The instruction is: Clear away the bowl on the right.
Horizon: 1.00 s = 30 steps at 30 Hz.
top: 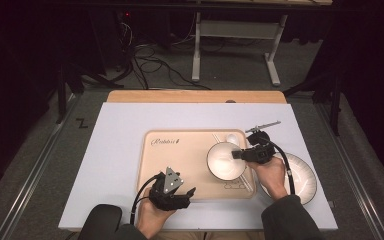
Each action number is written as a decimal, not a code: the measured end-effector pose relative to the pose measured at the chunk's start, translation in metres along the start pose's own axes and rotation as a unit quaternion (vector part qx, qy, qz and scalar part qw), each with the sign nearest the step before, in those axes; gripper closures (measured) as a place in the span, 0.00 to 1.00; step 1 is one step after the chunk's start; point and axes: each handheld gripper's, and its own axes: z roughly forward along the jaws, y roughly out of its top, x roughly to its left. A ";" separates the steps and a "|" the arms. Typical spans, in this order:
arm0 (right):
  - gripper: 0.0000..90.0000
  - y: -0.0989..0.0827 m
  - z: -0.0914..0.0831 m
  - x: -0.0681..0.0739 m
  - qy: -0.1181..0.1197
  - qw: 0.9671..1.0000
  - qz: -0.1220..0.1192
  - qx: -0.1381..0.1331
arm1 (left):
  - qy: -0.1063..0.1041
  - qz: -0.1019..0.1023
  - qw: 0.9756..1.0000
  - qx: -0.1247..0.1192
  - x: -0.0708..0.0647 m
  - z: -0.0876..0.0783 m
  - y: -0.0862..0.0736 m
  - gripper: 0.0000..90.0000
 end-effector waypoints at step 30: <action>0.93 0.052 0.067 -0.003 -0.016 1.000 0.005 0.025 | 0.059 -0.012 0.997 -0.042 0.011 -0.043 -0.005 0.36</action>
